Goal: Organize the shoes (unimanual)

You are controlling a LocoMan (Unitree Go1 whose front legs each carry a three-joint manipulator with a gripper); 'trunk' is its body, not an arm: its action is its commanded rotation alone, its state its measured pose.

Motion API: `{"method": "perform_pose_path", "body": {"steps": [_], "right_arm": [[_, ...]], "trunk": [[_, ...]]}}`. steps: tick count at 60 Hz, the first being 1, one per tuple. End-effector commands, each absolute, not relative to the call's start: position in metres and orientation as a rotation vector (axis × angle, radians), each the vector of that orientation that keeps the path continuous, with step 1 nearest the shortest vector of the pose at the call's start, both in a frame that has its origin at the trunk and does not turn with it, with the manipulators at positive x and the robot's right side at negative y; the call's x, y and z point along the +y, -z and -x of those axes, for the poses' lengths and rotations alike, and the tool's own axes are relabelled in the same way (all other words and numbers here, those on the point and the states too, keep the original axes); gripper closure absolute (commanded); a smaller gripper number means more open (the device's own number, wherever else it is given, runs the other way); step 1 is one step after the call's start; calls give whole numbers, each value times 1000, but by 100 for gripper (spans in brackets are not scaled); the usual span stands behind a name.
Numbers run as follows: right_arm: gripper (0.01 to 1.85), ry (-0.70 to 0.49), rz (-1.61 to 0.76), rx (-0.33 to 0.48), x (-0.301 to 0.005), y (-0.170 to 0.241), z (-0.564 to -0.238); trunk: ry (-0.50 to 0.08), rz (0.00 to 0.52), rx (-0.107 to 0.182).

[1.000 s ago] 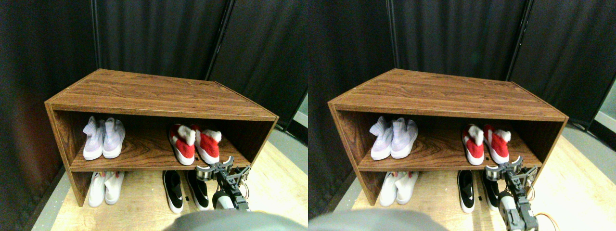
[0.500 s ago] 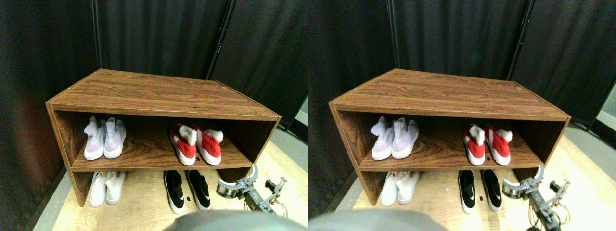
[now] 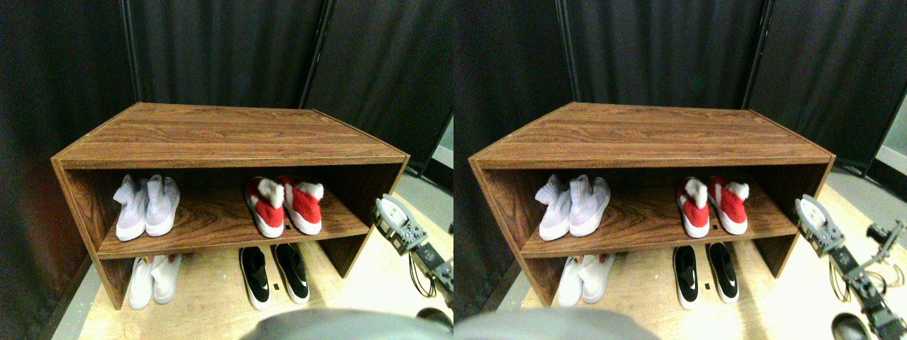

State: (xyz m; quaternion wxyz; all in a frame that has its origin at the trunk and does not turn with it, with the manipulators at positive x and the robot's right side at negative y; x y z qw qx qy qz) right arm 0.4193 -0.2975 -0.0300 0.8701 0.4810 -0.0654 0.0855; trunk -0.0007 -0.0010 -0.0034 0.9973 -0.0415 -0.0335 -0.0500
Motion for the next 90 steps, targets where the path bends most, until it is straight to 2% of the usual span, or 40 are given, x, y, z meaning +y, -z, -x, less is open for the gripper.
{"method": "perform_pose_path", "body": {"steps": [1, 22, 29, 40, 56, 79, 90], "right_arm": [[180, -181, -977, -166, -307, 27, -441], [180, 15, -1063, -108, -307, 55, -507], [180, 62, -1008, -96, -302, 65, -516], [180, 87, -1100, -33, -295, 84, -532], [180, 87, -1121, 6, -276, 95, -528], [180, 10, -1092, 58, -244, 95, -524], [180, 27, -1080, 62, -237, 97, -527]], "trunk": [[101, 86, -69], [88, 99, -60], [84, 103, -57], [77, 111, -54], [64, 123, -44], [22, 165, -34], [12, 175, -31]]}}
